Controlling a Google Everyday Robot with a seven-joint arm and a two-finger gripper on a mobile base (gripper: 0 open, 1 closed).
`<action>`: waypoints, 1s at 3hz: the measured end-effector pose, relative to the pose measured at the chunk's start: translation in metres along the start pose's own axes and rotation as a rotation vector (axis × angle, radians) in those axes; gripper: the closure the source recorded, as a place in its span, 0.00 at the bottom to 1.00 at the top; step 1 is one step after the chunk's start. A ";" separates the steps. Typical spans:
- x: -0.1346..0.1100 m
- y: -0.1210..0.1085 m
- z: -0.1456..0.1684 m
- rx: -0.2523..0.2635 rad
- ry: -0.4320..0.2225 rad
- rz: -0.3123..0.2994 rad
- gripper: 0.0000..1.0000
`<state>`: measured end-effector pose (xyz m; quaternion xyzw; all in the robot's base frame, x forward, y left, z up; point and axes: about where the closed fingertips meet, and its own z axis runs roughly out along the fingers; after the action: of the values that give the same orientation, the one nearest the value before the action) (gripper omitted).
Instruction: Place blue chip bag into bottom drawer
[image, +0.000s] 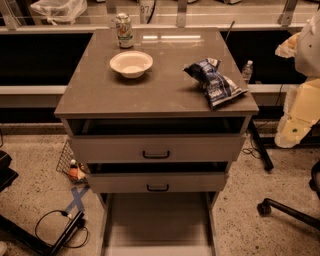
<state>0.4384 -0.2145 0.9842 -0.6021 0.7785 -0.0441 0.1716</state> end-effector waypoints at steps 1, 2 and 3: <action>0.000 0.000 0.000 0.002 -0.001 0.000 0.00; -0.003 -0.022 0.006 0.014 -0.034 0.033 0.00; -0.004 -0.053 0.017 0.040 -0.112 0.107 0.00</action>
Offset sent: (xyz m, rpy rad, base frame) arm 0.0648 -0.0096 -0.0011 0.1095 -0.0301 -0.0699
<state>0.4938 -0.2224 0.9836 -0.5575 0.7978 -0.0165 0.2288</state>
